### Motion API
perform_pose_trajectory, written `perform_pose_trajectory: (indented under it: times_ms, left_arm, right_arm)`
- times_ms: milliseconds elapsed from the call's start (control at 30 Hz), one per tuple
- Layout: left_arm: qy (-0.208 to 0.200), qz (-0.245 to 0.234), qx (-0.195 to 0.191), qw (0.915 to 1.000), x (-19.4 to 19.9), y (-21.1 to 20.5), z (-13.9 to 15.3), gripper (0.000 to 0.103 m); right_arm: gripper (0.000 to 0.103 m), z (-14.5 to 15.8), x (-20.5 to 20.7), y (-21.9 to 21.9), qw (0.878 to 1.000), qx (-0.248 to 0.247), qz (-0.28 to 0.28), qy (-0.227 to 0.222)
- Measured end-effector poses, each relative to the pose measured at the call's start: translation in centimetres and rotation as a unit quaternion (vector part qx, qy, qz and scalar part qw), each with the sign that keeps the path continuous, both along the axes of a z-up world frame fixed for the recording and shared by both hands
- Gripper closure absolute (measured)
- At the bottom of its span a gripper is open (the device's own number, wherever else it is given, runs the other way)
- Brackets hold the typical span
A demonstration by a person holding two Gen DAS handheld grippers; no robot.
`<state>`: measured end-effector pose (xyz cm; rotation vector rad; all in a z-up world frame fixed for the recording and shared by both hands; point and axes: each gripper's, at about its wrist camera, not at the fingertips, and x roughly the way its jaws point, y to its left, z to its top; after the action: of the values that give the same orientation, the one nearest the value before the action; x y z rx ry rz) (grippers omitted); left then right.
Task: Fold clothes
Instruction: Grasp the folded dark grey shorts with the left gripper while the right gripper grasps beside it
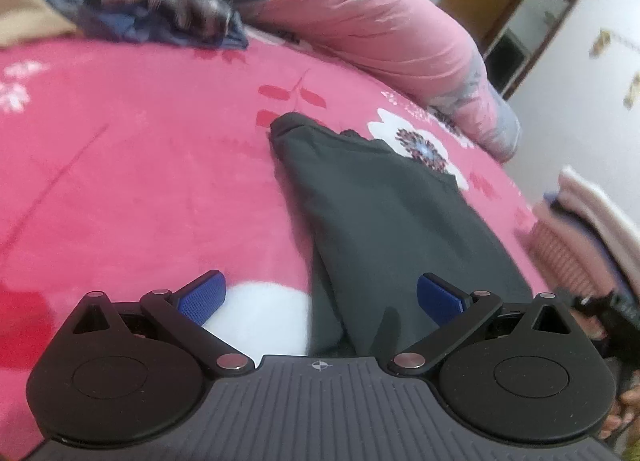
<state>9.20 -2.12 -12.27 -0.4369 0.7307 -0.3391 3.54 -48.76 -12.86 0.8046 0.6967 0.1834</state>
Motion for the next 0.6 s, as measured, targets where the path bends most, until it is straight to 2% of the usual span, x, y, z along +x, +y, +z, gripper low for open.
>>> perform_pose_trajectory:
  times_ms: [200,433,500,600]
  left_arm:
    - [-0.008,-0.036,0.011,0.9993,3.4,-0.7,-0.5,0.005]
    - [-0.015,-0.081,0.026,0.9963,7.3,-1.9,-1.0,0.018]
    - [-0.011,-0.09,0.017,0.9957,8.5,-1.9,-1.1,0.02]
    - [0.001,-0.104,-0.024,0.9942,10.3,-1.5,-1.4,0.021]
  right_arm:
    - [0.025,-1.1,6.0,-0.6,0.997,0.059,0.052,0.018]
    - [0.024,-1.8,11.1,-0.5,0.99,0.082,0.11,0.021]
    - [0.024,-1.8,12.1,-0.4,0.988,0.085,0.125,0.018]
    - [0.027,-1.8,13.8,0.1,0.984,0.084,0.156,0.016]
